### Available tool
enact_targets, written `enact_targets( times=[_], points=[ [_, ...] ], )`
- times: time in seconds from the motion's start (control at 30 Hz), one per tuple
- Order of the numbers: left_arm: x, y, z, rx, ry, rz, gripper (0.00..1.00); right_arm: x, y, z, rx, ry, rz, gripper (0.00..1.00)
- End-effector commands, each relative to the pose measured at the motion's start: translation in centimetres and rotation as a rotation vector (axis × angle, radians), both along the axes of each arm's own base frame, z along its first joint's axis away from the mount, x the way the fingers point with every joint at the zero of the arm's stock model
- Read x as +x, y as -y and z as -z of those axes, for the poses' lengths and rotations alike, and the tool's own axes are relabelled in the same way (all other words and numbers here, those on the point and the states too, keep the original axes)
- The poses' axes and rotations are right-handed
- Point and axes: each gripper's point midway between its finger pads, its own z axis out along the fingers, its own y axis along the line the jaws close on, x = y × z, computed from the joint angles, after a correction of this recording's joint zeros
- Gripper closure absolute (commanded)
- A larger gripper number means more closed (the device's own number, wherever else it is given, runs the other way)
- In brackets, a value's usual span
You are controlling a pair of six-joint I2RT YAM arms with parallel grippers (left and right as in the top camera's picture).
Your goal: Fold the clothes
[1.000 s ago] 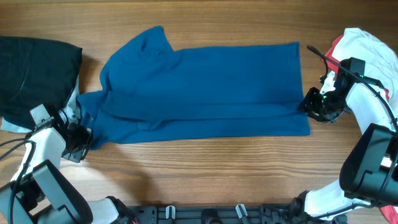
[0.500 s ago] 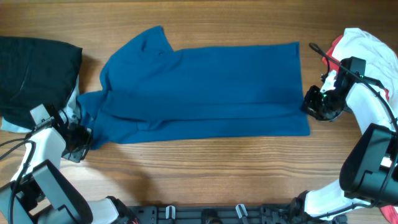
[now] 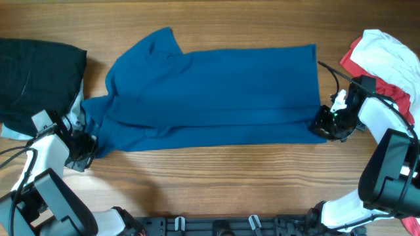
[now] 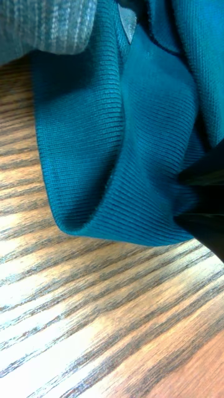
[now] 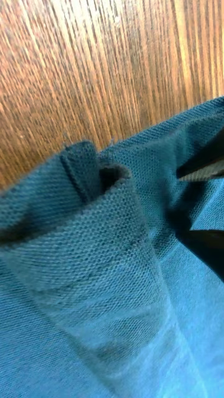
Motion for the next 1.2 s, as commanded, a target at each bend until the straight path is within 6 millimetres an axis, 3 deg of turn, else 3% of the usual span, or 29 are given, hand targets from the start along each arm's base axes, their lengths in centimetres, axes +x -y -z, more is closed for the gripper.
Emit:
enact_targets(
  times=[0.0,0.07,0.27,0.6,0.7,0.8,0.9,0.97,1.0,1.03,1.07,1.1,1.17],
  points=[
    [-2.7,0.7,1.7,-0.025,-0.111,-0.005,0.83,-1.9,2.1,1.4,-0.140,-0.098,0.062,0.93],
    [-2.8,0.8,1.7,-0.031,-0.115,-0.005,0.79,-2.4,4.0,1.5,-0.249,-0.131,0.116,0.96],
    [-1.9,2.4,1.6,-0.089,-0.078,0.029,0.80,-3.3,6.4,1.4,-0.377,-0.172,0.166,0.96],
    [0.0,7.6,1.6,-0.080,-0.091,0.267,0.79,-6.8,12.2,0.8,-0.377,-0.251,0.477,0.96],
    [-0.3,8.4,1.6,-0.085,-0.107,0.299,0.81,-6.9,13.0,0.5,-0.340,-0.238,0.527,0.96],
    [-0.9,8.6,1.5,-0.095,-0.131,0.302,0.96,-5.8,12.7,0.2,-0.299,-0.203,0.520,0.96],
    [0.2,8.4,-0.6,-0.083,-0.104,0.316,0.95,-4.8,12.5,-0.4,-0.270,-0.164,0.501,0.96],
    [2.2,7.6,-3.6,-0.040,-0.036,0.332,0.85,-4.3,12.4,-0.9,-0.255,-0.142,0.501,0.96],
    [3.1,7.3,-5.1,-0.018,0.004,0.331,0.75,-4.2,12.4,-1.1,-0.254,-0.134,0.502,0.96],
    [4.0,7.1,-6.5,0.001,0.046,0.334,0.62,-3.9,12.2,-1.5,-0.242,-0.117,0.503,0.96],
    [4.7,7.0,-7.9,0.020,0.087,0.336,0.39,-3.7,12.0,-1.8,-0.229,-0.101,0.504,0.95],
    [4.9,6.9,-8.6,0.030,0.108,0.336,0.31,-3.7,11.8,-2.1,-0.220,-0.092,0.504,0.94],
    [4.9,6.9,-9.4,0.040,0.132,0.336,0.30,-3.6,11.2,-2.8,-0.192,-0.074,0.503,0.85]
  ],
)
